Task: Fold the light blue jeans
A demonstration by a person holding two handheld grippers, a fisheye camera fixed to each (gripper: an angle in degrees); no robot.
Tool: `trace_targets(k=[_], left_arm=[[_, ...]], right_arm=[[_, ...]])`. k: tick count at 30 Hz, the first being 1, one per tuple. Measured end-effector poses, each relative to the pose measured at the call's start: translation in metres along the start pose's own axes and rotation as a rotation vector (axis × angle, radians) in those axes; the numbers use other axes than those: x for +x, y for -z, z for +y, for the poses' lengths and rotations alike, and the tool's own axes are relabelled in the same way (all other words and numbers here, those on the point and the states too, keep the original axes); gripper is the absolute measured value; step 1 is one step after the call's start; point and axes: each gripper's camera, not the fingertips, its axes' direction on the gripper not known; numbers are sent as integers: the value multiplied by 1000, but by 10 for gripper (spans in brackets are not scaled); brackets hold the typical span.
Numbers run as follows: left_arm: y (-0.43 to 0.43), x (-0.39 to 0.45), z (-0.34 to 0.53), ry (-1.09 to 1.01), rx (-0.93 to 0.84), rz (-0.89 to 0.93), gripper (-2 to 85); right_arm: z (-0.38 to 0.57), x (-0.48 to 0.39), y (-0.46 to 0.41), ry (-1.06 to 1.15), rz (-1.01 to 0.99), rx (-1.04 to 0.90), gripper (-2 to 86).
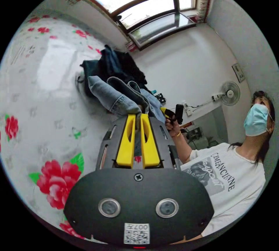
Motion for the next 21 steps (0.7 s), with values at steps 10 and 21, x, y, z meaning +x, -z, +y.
trace_targets(k=[10,21], left_arm=[[-91,90,-249,-193,32,-196,57],[-54,-15,53,224,-165,-547,58]], right_arm=[[-168,28,134,61,252,320,44],[-46,130,52,-64,616,365,44]])
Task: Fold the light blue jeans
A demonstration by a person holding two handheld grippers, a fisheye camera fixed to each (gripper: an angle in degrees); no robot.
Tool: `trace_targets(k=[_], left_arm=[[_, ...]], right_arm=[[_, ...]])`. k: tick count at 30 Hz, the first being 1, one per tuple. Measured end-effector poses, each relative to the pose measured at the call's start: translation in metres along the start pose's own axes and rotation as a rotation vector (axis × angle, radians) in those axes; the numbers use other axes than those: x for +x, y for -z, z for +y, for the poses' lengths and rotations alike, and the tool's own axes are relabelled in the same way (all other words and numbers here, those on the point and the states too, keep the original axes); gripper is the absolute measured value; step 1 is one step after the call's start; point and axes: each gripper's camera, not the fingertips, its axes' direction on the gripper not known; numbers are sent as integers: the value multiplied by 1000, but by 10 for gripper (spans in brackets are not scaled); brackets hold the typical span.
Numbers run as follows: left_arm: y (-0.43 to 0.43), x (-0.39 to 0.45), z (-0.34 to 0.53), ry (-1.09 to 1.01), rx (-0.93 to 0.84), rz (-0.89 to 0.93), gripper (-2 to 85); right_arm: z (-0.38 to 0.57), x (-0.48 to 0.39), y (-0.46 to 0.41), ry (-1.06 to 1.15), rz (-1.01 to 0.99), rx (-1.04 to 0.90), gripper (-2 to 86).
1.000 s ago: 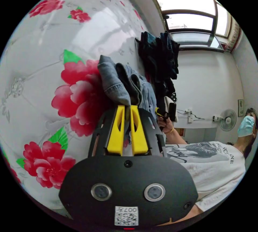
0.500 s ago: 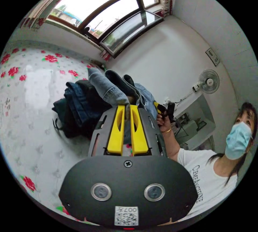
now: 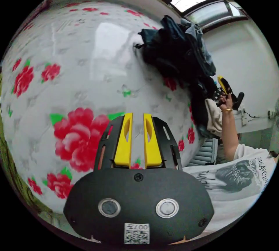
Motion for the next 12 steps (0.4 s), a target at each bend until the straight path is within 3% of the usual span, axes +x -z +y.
trace_targets(k=[4,8,12], left_arm=[[49,-46,146,302,12,-153,67],[116,-69,251,591,152,-275,86],[175,-77,298,716,281,-404,97]], right_arm=[[72,-24,-9,83,-111,-125,37],[189,-85,-60,273,-129,-465,32],[308,-153,-92,447,-223,-767,32]])
